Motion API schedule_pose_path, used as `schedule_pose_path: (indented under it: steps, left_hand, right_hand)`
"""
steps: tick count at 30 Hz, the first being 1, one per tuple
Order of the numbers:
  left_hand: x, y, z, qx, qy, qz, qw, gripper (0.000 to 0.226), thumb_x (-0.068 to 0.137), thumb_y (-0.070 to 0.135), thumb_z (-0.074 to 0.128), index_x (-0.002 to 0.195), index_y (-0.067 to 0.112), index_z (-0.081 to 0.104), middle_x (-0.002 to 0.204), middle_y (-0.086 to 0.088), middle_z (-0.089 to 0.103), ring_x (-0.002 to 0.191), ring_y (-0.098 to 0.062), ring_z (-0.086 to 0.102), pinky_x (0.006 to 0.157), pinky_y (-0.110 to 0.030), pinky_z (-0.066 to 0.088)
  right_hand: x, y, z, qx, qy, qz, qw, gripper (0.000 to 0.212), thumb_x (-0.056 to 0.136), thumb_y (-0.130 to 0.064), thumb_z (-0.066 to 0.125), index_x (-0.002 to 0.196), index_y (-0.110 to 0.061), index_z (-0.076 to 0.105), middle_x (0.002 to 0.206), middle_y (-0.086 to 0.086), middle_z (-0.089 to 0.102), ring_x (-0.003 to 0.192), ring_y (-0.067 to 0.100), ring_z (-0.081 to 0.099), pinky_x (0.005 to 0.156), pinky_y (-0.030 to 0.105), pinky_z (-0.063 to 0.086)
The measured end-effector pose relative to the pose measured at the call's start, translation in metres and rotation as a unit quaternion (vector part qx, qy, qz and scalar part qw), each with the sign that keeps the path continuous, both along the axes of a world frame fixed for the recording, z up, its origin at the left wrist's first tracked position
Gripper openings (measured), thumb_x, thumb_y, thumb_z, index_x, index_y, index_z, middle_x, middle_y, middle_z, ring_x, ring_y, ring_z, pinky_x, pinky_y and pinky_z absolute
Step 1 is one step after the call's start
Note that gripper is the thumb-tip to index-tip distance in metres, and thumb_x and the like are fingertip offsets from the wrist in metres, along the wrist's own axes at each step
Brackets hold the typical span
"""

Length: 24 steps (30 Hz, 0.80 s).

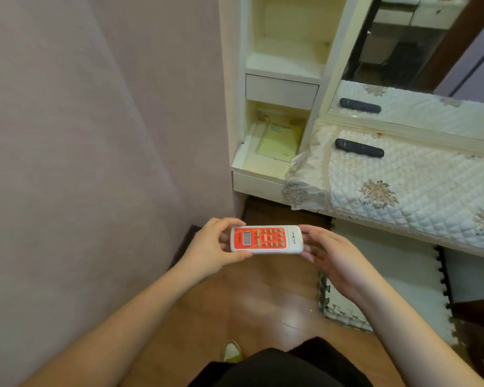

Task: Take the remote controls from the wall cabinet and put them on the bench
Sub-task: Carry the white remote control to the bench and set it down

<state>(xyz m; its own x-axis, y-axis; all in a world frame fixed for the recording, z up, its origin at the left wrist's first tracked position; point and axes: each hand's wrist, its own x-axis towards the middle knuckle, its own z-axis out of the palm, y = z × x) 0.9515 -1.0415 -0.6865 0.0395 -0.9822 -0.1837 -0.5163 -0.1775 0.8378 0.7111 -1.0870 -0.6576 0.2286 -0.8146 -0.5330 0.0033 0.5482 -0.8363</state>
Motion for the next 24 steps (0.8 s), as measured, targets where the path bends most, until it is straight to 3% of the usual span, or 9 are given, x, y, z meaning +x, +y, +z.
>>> schedule_pose_path:
  steps: [10, 13, 15, 19, 24]
  left_hand:
    - [-0.035, -0.084, -0.007, 0.012, -0.006, -0.078, 0.997, 0.053, 0.071, 0.030, 0.084, 0.113, 0.039, 0.053, 0.110, 0.014, 0.060, 0.092, -0.001, 0.064, 0.069, -0.008, 0.052]
    - [-0.056, -0.118, -0.011, 0.005, -0.004, -0.097, 0.995, 0.054, 0.070, 0.028, 0.085, 0.113, 0.039, 0.054, 0.112, 0.009, 0.059, 0.092, -0.004, 0.065, 0.073, -0.012, 0.054]
    - [-0.072, -0.143, -0.012, 0.003, -0.007, -0.105, 0.994, 0.056, 0.069, 0.028, 0.086, 0.114, 0.037, 0.055, 0.114, 0.006, 0.058, 0.091, -0.004, 0.064, 0.074, -0.012, 0.054]
    - [-0.103, -0.193, -0.010, -0.003, -0.006, -0.105, 0.994, 0.059, 0.067, 0.026, 0.087, 0.117, 0.035, 0.056, 0.116, 0.005, 0.059, 0.089, -0.003, 0.064, 0.071, -0.009, 0.052]
    - [-0.138, -0.241, -0.014, -0.005, -0.014, -0.118, 0.993, 0.060, 0.067, 0.023, 0.088, 0.117, 0.033, 0.058, 0.116, -0.001, 0.059, 0.090, -0.008, 0.066, 0.077, -0.017, 0.056]
  right_hand:
    - [-0.041, -0.047, -0.008, 0.016, -0.010, -0.077, 0.997, 0.030, 0.099, -0.009, 0.040, 0.113, -0.008, 0.067, 0.089, 0.002, 0.075, 0.082, 0.010, 0.070, 0.087, 0.030, 0.053]
    - [-0.062, -0.070, -0.012, 0.009, -0.013, -0.098, 0.995, 0.029, 0.099, -0.008, 0.039, 0.112, -0.008, 0.066, 0.090, 0.003, 0.076, 0.080, 0.008, 0.070, 0.080, 0.024, 0.054]
    - [-0.076, -0.088, -0.013, 0.000, 0.003, -0.114, 0.993, 0.028, 0.098, -0.006, 0.042, 0.110, -0.009, 0.066, 0.092, 0.004, 0.076, 0.083, 0.011, 0.070, 0.075, 0.021, 0.056]
    - [-0.104, -0.127, -0.014, -0.017, 0.018, -0.133, 0.991, 0.025, 0.096, -0.008, 0.046, 0.111, -0.010, 0.066, 0.100, 0.008, 0.074, 0.096, 0.019, 0.070, 0.087, 0.029, 0.055]
    - [-0.139, -0.169, -0.020, -0.009, -0.001, -0.140, 0.990, 0.023, 0.095, -0.009, 0.047, 0.106, -0.017, 0.066, 0.100, 0.005, 0.075, 0.095, 0.016, 0.070, 0.086, 0.029, 0.054]
